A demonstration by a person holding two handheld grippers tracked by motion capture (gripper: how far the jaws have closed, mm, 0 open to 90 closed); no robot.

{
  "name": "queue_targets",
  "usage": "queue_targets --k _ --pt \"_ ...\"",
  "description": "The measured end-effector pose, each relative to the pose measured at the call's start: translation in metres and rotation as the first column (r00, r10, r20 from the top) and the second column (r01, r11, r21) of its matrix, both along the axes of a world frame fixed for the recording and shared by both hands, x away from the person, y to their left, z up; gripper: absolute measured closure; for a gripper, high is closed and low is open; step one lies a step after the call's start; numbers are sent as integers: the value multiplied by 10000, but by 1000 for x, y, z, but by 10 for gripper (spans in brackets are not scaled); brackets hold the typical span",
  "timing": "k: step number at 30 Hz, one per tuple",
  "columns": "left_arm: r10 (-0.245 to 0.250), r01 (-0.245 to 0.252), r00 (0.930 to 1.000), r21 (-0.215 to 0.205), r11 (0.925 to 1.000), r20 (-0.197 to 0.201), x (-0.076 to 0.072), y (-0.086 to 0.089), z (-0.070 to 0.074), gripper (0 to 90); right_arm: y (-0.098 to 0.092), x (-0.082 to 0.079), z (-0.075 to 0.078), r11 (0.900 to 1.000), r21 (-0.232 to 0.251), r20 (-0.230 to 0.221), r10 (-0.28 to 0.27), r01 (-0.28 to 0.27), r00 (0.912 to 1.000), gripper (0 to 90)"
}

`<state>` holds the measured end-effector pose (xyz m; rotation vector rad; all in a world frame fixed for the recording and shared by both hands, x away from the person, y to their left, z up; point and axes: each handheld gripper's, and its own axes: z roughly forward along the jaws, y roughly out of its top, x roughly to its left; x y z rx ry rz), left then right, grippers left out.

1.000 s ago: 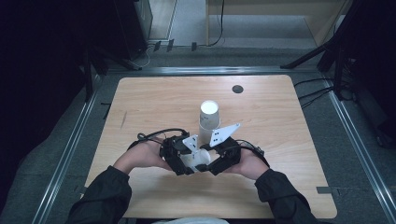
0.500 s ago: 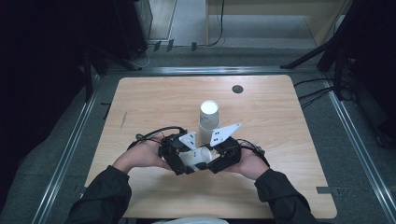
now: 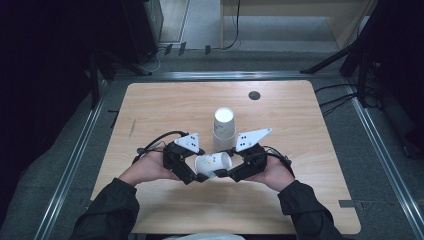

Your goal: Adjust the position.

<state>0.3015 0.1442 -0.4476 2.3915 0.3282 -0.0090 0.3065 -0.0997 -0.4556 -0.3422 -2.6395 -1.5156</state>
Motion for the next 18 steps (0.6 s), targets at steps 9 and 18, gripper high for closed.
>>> queue_targets --k 9,18 --pt "150 -146 9999 -834 9964 42 -14 2 -12 125 1 -3 3 9994 290 -309 215 -206 9993 345" --pt "209 -253 9994 -1646 9860 -283 -9 4 -14 153 -1 -2 4 9972 689 -642 338 -293 9974 345"
